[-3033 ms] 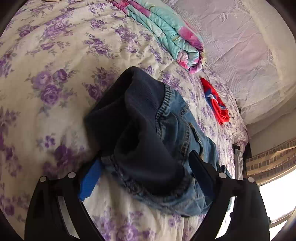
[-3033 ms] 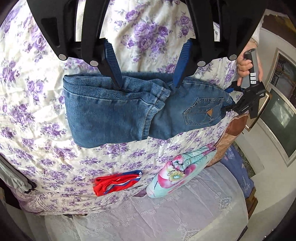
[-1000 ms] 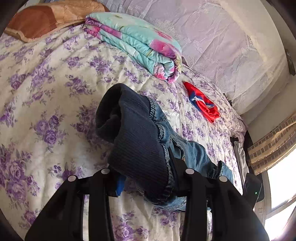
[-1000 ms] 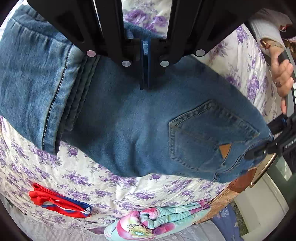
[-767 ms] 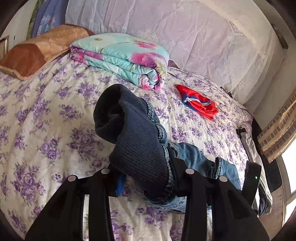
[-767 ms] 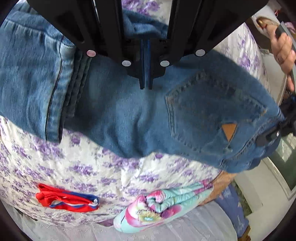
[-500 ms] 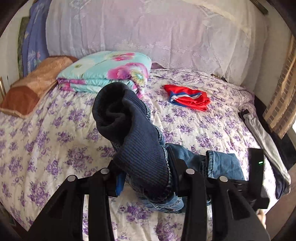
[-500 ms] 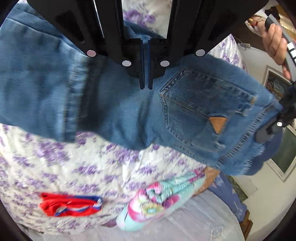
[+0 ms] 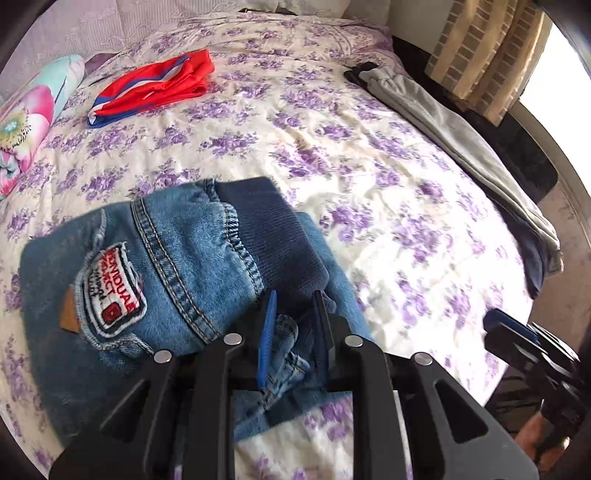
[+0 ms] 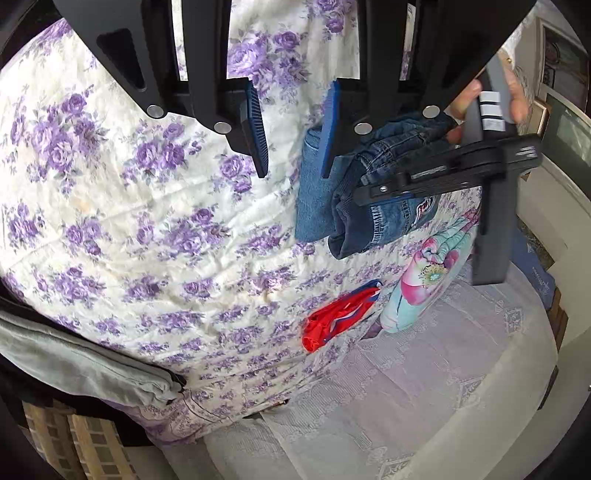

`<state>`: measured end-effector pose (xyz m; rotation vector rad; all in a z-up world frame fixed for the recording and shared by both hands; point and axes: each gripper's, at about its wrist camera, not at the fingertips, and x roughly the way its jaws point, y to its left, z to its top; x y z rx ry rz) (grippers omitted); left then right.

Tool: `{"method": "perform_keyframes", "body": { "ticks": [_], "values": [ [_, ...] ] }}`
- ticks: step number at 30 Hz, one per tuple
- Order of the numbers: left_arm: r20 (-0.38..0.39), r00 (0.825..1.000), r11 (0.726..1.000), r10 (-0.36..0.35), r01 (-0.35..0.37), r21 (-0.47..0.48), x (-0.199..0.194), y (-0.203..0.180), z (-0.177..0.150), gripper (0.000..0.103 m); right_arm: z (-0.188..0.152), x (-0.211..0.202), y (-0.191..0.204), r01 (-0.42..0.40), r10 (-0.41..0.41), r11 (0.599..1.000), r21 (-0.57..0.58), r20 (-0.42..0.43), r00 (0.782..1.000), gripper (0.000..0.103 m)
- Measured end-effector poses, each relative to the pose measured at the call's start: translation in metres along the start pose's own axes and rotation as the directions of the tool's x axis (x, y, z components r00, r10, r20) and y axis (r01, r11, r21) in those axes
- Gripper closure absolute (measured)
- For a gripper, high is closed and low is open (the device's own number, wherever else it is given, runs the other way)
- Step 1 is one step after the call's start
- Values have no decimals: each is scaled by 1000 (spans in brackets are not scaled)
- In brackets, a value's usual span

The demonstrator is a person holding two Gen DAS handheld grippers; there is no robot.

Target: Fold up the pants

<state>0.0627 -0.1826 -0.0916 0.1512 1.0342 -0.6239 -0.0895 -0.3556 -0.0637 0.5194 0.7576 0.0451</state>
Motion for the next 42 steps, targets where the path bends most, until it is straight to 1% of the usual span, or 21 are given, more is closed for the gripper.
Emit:
{"method": "perform_keyframes", "body": {
  "ticks": [1,3,5,6,7,8,10,11,12,13,15,18,22,26,29,31,34,35,36,38,42],
  "values": [
    [18,1000,1000,-13,13,9,-6,1,-1,86,0,1,-1,0,0,1000,-5,-1,1000,74],
    [38,995,996,-92,92,2,-27,6,-2,85,4,3,-2,-15,15,1000,-9,2,1000,68],
    [71,984,987,-161,162,-2,-57,13,-7,85,14,8,4,-92,92,996,-14,7,996,49],
    [103,980,985,-168,170,-6,-73,16,-8,83,20,14,8,-141,141,990,-13,-9,990,48],
    [149,976,987,-158,161,-11,-90,21,-12,77,26,21,13,-194,194,981,-7,-41,980,48],
    [192,973,991,-128,135,-21,-106,25,-13,64,31,29,17,-247,247,969,15,-75,966,48],
    [259,966,997,-17,35,-66,-131,42,-18,51,37,47,26,-317,323,946,63,-140,936,48],
    [267,963,996,35,-12,-85,-134,50,-17,50,39,58,29,-328,339,941,88,-174,925,48],
    [257,964,993,67,-40,-108,-134,62,-18,50,39,68,31,-326,344,938,116,-204,917,48],
    [233,970,990,70,-38,-136,-129,74,-18,50,37,78,33,-322,347,936,140,-232,909,48],
    [180,983,983,42,-8,-184,-115,94,-23,51,33,91,38,-315,349,935,163,-267,898,48],
    [138,990,980,26,2,-201,-96,106,-36,51,28,101,44,-298,338,938,175,-280,899,47],
    [101,994,974,-28,49,-219,-76,117,-47,51,33,113,49,-307,358,929,206,-294,886,37],
    [113,991,968,-75,100,-228,-69,128,-53,49,44,133,55,-268,326,939,213,-312,893,35],
    [120,988,963,-96,123,-238,-66,137,-55,49,53,148,63,-259,317,943,210,-322,892,31],
    [123,986,956,-111,140,-259,-61,145,-57,49,56,157,68,-255,307,947,196,-317,897,32],
    [131,979,935,-159,192,-297,-52,161,-60,49,56,156,82,-227,250,967,113,-270,930,66],
    [131,975,927,-179,211,-309,-51,164,-60,49,55,150,88,-218,233,972,88,-244,941,70],
    [132,974,924,-186,219,-315,-52,166,-60,49,54,138,96,-212,219,976,55,-212,953,71],
    [134,978,933,-162,196,-301,-60,159,-57,52,54,108,109,-225,223,974,7,-148,963,73],
    [168,975,963,-149,181,-198,-88,126,-51,51,46,45,109,-193,192,981,-29,-43,980,73]
  ]
}}
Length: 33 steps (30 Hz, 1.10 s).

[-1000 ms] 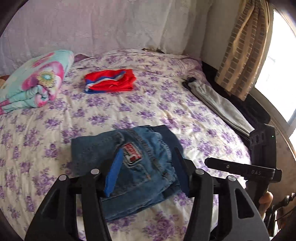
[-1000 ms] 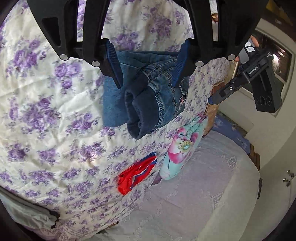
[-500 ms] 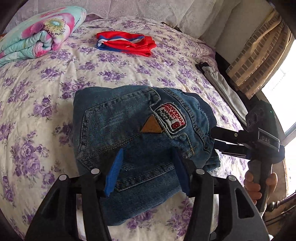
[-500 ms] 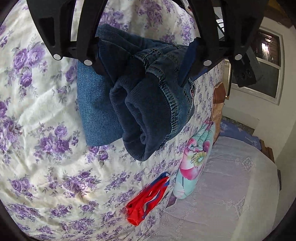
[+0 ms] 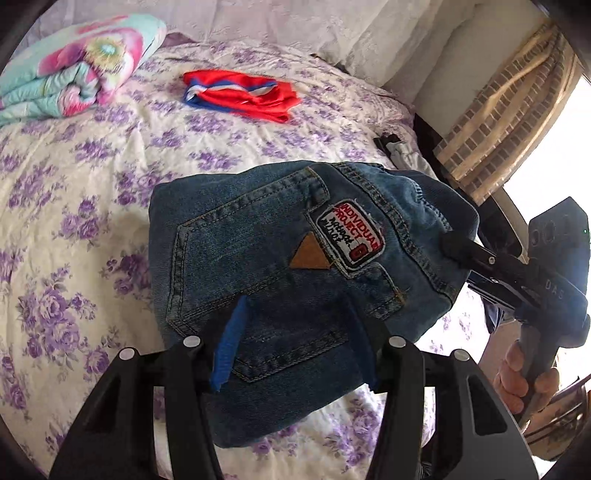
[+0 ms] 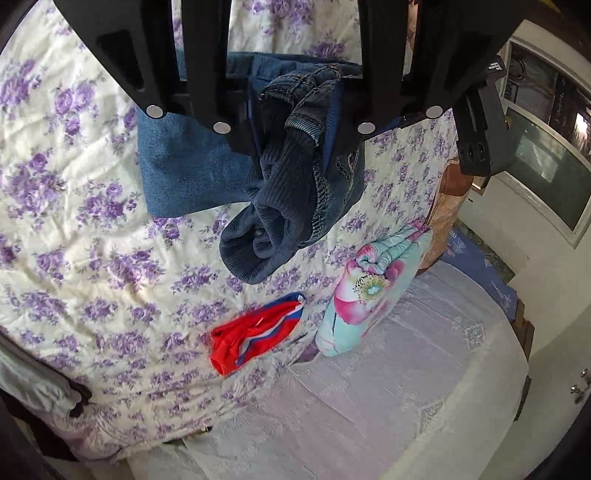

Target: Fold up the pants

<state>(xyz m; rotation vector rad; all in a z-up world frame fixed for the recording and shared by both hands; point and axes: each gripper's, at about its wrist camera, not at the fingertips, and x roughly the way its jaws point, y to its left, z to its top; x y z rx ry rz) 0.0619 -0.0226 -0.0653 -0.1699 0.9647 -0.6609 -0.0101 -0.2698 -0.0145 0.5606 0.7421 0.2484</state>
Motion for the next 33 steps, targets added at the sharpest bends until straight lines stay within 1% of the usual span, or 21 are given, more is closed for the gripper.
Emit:
{"method": "perform_keyframes", "body": {
  "ticks": [3,4,6,7,9,10,11,13,15,17,19,21,22,23,24,25,26,28,30,31,33],
  "values": [
    [-7,1000,999,26,-25,48,0,-21,2,46,-9,-15,-25,71,-72,996,55,28,997,73],
    [-35,998,997,58,-56,48,11,-22,3,43,-12,-9,-42,91,-92,991,98,6,996,73],
    [-104,991,996,89,-86,32,43,-14,3,43,-21,19,-78,119,-109,979,167,-66,992,73],
    [-113,987,993,113,-110,39,56,-11,1,43,-26,31,-89,125,-112,977,175,-85,990,69],
    [-74,978,977,194,-185,109,67,-21,-4,41,-28,32,-92,121,-109,982,147,-88,990,66],
    [-60,972,966,229,-219,136,66,-28,-6,41,-26,30,-86,140,-129,984,112,-108,986,60],
    [-56,968,961,245,-235,146,63,-32,-7,41,-23,28,-80,167,-156,983,76,-129,979,54],
    [-60,970,965,234,-225,138,56,-32,-5,42,-17,19,-69,206,-201,978,21,-146,969,48],
    [-64,979,976,195,-187,111,43,-28,-5,43,-11,1,-53,261,-265,964,-55,-96,959,48],
    [-34,983,979,179,-174,103,23,-30,-7,43,-6,-16,-34,339,-343,931,-132,-2,939,48],
    [7,986,980,167,-167,111,-2,-34,-13,43,-1,-22,-18,356,-348,913,-199,74,934,48],
    [21,993,987,115,-117,106,-23,-36,-20,42,5,-13,-6,366,-355,895,-256,92,930,61],
    [22,995,991,93,-95,99,-30,-36,-24,42,10,-4,-2,351,-345,893,-281,72,936,85],
    [20,996,993,82,-84,87,-33,-35,-28,42,14,7,2,330,-332,896,-299,44,942,95],
    [17,997,994,79,-80,77,-34,-34,-31,42,17,20,5,320,-329,893,-317,28,944,94],
    [14,997,994,82,-82,73,-31,-33,-34,42,20,31,8,339,-351,878,-337,26,936,94],
    [5,996,994,87,-87,66,-26,-30,-36,43,21,43,10,362,-382,861,-357,17,924,94],
    [-21,998,997,66,-65,38,-12,-24,-41,43,22,72,0,381,-431,852,-360,-66,900,93],
    [-68,997,999,47,-46,17,9,-15,-48,45,19,91,-9,404,-468,834,-376,-93,879,93],
    [-85,995,998,61,-60,18,17,-13,-52,47,13,96,-7,404,-474,826,-393,-98,875,93],
    [-79,991,993,107,-102,66,22,-19,-61,47,19,96,7,433,-525,789,-435,-111,844,92]
  ]
}}
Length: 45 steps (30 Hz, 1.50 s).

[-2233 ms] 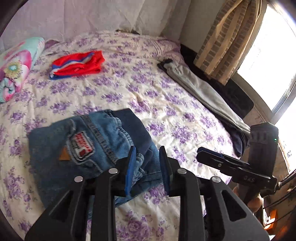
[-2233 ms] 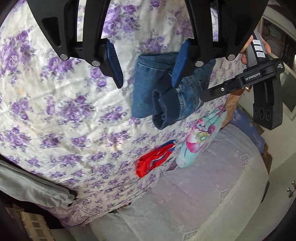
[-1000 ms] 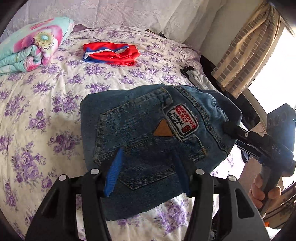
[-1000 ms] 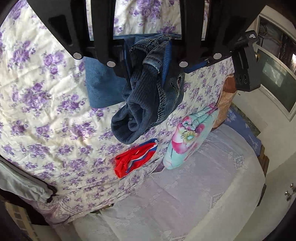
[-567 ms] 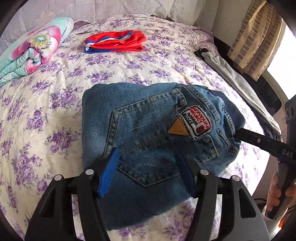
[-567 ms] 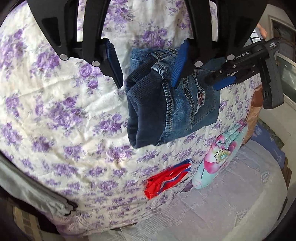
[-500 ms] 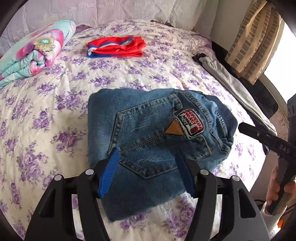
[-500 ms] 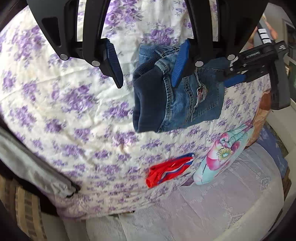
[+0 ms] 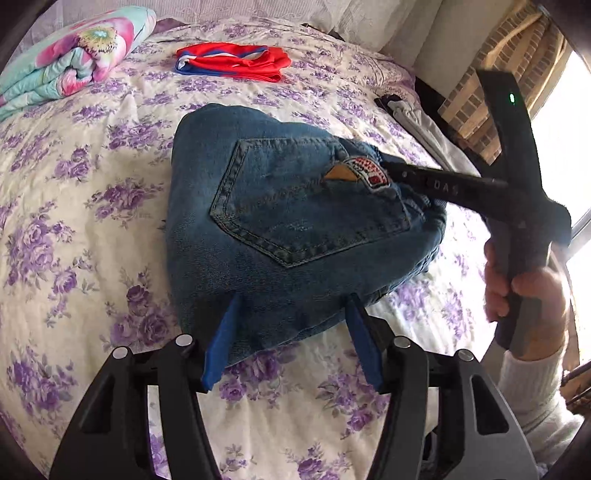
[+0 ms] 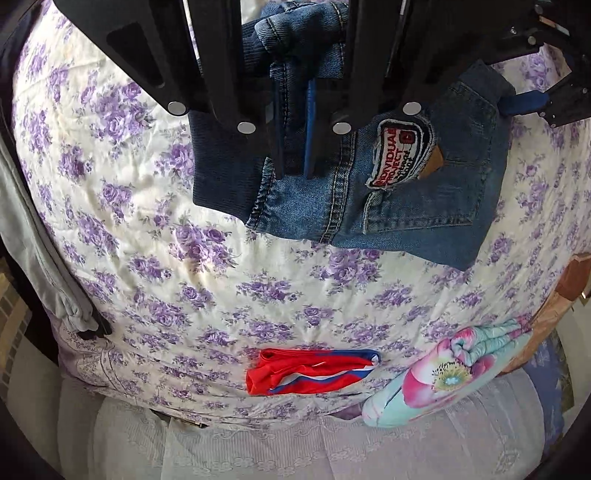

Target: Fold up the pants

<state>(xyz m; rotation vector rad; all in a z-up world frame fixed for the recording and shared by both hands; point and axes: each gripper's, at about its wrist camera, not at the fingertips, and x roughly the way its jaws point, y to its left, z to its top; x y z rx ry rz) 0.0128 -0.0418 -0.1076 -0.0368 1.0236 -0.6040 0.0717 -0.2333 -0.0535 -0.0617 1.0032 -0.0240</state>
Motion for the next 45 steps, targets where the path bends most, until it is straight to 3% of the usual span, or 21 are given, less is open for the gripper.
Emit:
{"method": "perform_keyframes", "body": {
  "ticks": [2,4,5,7,8,11,14,18,22,25,26,27,28,30,34,36,40,42,43,45],
  "values": [
    [-3,999,998,51,-51,38,0,-8,-6,47,13,-17,13,-24,25,998,-50,24,999,89],
    [7,997,996,71,-71,47,-1,-11,-9,47,31,-36,33,-98,108,988,-119,83,991,89],
    [13,998,997,68,-68,41,-3,-11,-10,47,41,-38,42,-150,163,978,-145,83,983,79],
    [24,999,999,44,-44,14,-7,-7,-10,47,61,-27,64,-246,255,952,-183,25,967,65],
    [24,999,1000,29,-30,3,-9,-5,-9,47,72,-16,75,-273,274,943,-192,-17,961,66],
    [19,1000,1000,-7,7,-9,-11,1,-8,47,94,17,106,-287,265,933,-216,-124,956,68],
    [17,1000,1000,-24,24,-19,-10,3,-7,47,99,53,128,-235,176,936,-262,-229,957,70],
    [32,999,1000,-12,12,-10,-8,6,-4,47,96,91,139,-160,92,955,-248,-264,960,72],
    [26,1000,1000,-15,15,-15,-10,7,-2,47,96,82,130,-215,169,960,-180,-242,955,76],
    [36,998,997,-49,51,-57,-31,18,1,46,93,39,95,-304,290,950,-68,-161,943,75],
    [57,997,995,-51,55,-79,-42,25,1,39,88,18,80,-345,339,938,-33,-116,933,74],
    [76,996,993,-43,51,-107,-51,33,1,33,84,-2,64,-381,380,924,-4,-65,923,65],
    [91,995,988,-34,47,-144,-59,42,2,21,72,-25,47,-402,402,915,20,4,915,48],
    [92,995,973,-36,56,-224,-63,61,6,17,43,-59,22,-413,407,910,38,111,907,32],
    [0,992,922,-124,115,-369,-29,94,8,17,-33,-86,-11,-451,437,889,80,142,888,31],
    [-38,982,895,-184,152,-419,-8,102,5,17,-66,-89,-22,-429,415,898,99,137,900,31],
    [-25,974,887,-227,196,-419,11,95,13,14,-128,-98,-48,-381,355,906,185,158,921,31],
    [-16,949,859,-314,277,-430,28,88,25,14,-152,-97,-58,-378,348,894,239,162,924,31],
    [-24,951,857,-309,268,-441,34,83,28,14,-160,-95,-63,-382,349,884,269,162,923,31],
    [-28,969,891,-245,213,-400,30,65,35,14,-168,-92,-74,-385,347,865,322,170,922,31]
  ]
}}
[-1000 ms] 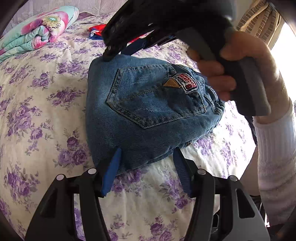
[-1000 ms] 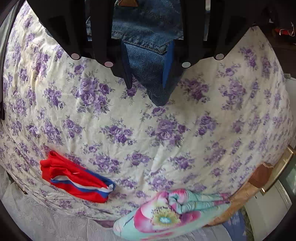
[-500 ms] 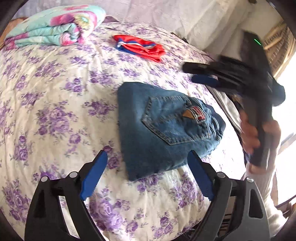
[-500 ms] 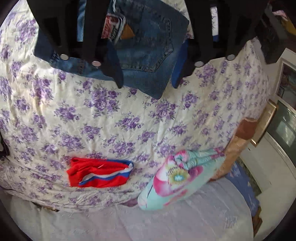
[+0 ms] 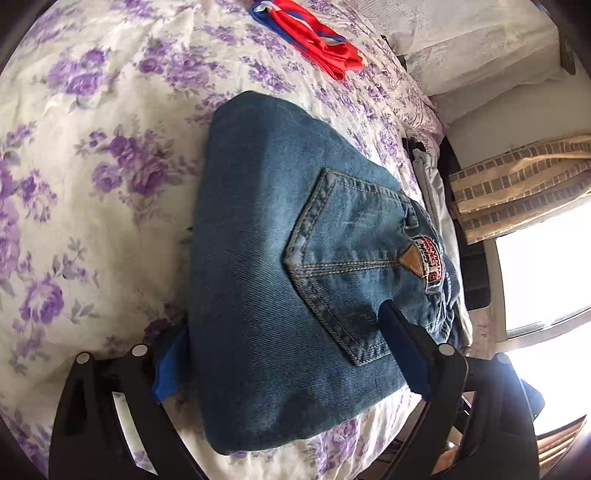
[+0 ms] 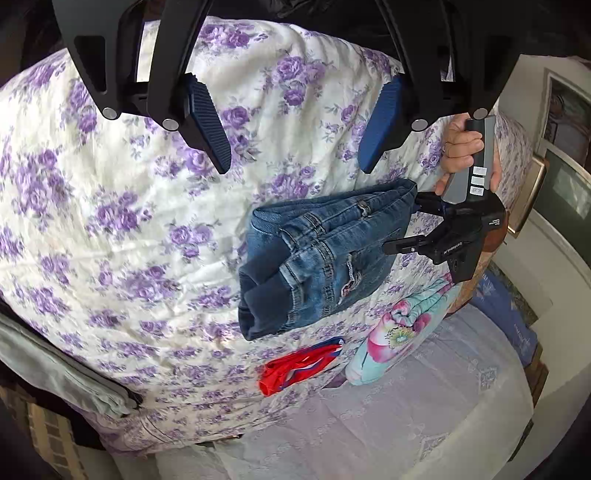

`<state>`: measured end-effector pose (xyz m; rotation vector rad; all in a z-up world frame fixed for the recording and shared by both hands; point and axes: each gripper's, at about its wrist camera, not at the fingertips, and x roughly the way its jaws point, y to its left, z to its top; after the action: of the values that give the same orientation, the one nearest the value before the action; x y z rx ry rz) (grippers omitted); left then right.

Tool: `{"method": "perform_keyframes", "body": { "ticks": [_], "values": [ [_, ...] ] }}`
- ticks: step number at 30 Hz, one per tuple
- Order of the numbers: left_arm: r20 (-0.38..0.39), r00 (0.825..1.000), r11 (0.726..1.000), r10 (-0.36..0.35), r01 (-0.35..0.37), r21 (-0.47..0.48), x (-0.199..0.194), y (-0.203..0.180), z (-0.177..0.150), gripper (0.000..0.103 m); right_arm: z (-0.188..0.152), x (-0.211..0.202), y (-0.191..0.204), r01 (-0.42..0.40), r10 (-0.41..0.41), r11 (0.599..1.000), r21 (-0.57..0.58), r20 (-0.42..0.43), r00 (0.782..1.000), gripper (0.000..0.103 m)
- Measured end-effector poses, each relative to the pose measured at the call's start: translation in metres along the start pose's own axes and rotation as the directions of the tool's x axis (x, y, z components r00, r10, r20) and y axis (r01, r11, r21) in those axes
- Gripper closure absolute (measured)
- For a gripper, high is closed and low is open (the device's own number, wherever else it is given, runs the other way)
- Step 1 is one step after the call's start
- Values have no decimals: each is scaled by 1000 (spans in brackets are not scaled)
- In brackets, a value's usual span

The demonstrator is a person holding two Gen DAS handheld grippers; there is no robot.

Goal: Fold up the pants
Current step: 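Grasp the folded jeans bundle with the left gripper and lift it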

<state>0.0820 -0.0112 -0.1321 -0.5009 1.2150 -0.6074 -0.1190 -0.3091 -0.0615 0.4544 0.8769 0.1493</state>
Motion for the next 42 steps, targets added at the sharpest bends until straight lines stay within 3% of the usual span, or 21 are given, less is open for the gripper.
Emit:
{"method": "perform_keyframes", "body": {
  "ticks": [3,4,7,10,12,16,20,23,24,27,29,31,33,37,40,42],
  "values": [
    [63,996,991,60,-67,112,-10,-26,-9,23,6,6,-14,-57,57,995,78,-1,998,24],
    [57,998,991,38,-46,129,-13,-28,-10,36,11,12,-19,-91,92,990,112,-9,996,17],
    [48,998,990,37,-43,133,-15,-26,-9,44,27,37,-26,-165,177,966,201,-40,983,14],
    [35,999,994,13,-17,104,-15,-15,-7,46,44,64,-34,-234,259,927,293,-51,964,14],
    [32,999,994,9,-12,106,-16,-13,-7,46,51,78,-40,-203,239,919,337,-68,969,14],
    [22,1000,994,6,-9,109,-14,-9,-7,46,54,100,-47,-223,281,893,392,-97,955,14],
    [11,1000,995,-1,0,105,-10,-5,-5,46,61,128,-53,-274,351,851,448,-97,931,3],
    [-3,1000,993,8,-7,115,-5,-7,-3,44,73,144,-40,-313,376,857,409,-82,923,3],
    [-7,1000,993,5,-4,115,-3,-6,-2,44,74,146,-33,-286,343,879,382,-89,935,4],
    [0,1000,995,-8,8,100,-6,-3,-2,46,73,130,-14,-206,232,938,278,-63,971,35],
    [22,1000,993,-1,-2,117,-12,-7,-7,52,68,110,9,-128,132,981,146,-20,991,46],
    [61,997,982,56,-66,174,-18,-22,-13,57,62,94,33,-57,57,998,30,30,998,47],
    [86,991,969,105,-122,216,-23,-37,-18,58,61,84,47,-35,36,999,-23,62,997,47],
    [114,990,966,88,-113,233,-42,-49,-9,59,77,72,50,-69,72,997,-37,96,993,47],
    [92,991,963,98,-118,241,-51,-59,20,59,109,78,51,-96,99,995,-37,79,992,47],
    [50,994,972,99,-108,211,-50,-61,56,59,139,86,52,-115,116,993,-22,66,991,47]
  ]
}}
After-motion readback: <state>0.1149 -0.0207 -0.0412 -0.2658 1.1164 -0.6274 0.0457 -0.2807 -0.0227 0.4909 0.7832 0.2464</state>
